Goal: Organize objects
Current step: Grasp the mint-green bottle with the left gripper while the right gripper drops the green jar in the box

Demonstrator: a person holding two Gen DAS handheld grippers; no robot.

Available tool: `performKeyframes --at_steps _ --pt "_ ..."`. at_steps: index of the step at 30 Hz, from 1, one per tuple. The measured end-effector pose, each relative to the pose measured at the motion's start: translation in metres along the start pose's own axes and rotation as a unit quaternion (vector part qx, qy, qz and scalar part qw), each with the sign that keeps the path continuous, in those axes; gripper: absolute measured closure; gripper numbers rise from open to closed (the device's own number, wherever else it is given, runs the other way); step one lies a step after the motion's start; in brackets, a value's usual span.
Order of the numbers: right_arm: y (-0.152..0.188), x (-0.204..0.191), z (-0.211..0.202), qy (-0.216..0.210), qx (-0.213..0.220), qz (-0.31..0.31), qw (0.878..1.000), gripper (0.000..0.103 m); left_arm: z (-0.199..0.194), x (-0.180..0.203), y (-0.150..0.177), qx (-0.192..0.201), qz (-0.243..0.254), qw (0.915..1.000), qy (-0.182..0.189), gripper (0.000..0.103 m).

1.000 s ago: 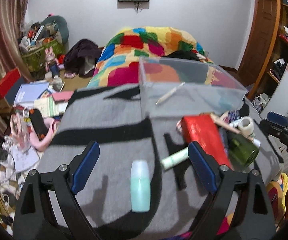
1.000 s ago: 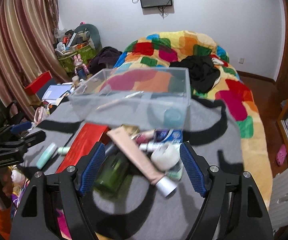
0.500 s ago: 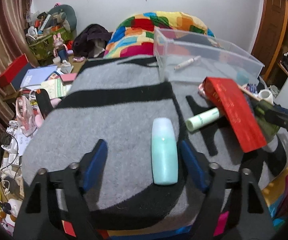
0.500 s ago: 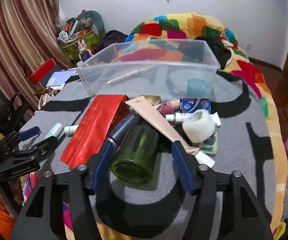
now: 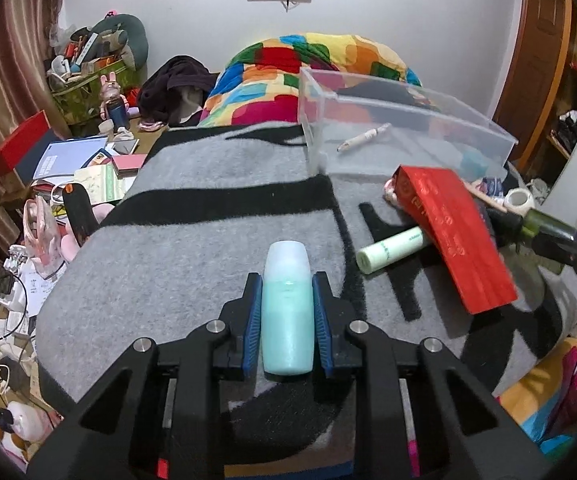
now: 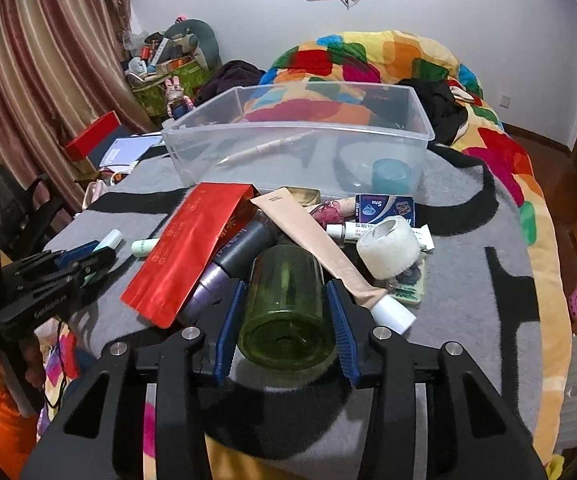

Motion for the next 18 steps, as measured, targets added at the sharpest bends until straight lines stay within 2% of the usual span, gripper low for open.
performKeyframes --at_steps 10,18 --pt "-0.017 -0.005 -0.041 -0.018 0.056 -0.011 0.998 0.064 -0.035 0.024 -0.043 0.060 0.011 0.9974 0.039 0.078" --pt "-0.057 0.009 -0.050 0.007 0.094 0.003 0.996 0.064 -0.037 0.043 -0.088 0.076 0.019 0.9949 0.063 0.078"
Point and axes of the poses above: each gripper's, at about its wrist camera, not at the fingertips, and z roughly the way its jaws point, x to its right, y to its underside, the point moved 4 cm from there along z, roughly the way its jaws point, and after that the axes turned 8 degrees about -x, right-handed, at the moved point
